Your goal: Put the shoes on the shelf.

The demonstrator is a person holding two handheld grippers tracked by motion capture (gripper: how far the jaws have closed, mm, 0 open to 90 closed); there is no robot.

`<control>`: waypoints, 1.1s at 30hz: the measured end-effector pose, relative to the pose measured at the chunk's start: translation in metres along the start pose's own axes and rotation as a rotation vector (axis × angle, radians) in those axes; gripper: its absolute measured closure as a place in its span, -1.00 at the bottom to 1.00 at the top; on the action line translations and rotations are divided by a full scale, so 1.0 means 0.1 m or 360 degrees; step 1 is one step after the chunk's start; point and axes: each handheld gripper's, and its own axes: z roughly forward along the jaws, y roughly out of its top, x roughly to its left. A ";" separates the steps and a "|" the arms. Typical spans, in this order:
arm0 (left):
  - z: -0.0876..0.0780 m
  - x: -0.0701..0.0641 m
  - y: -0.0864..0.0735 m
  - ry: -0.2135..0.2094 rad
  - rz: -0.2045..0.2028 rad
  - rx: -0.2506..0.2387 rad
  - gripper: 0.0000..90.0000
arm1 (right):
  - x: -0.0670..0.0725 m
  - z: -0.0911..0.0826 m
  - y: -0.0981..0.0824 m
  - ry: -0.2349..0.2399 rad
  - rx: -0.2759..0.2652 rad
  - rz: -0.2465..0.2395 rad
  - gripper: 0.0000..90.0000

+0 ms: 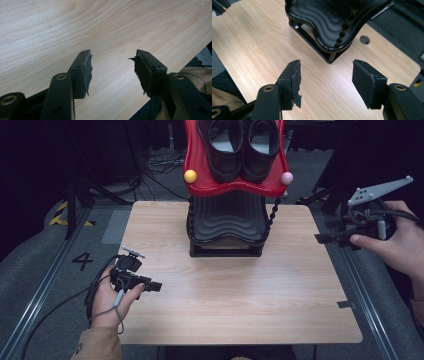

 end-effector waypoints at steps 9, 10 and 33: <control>0.05 0.01 -0.08 -0.0009 0.0011 0.0041 0.06 | -0.02 0.36 -0.47 0.0036 0.0056 0.0018 -0.10; 0.05 0.01 -0.08 -0.0008 0.0008 0.0041 0.06 | -0.02 0.43 -0.54 0.0043 0.0059 0.0021 -0.10; 0.05 0.01 -0.15 -0.0023 0.0047 0.0031 0.03 | -0.06 1.30 -1.35 0.0202 -0.0012 0.0208 -0.16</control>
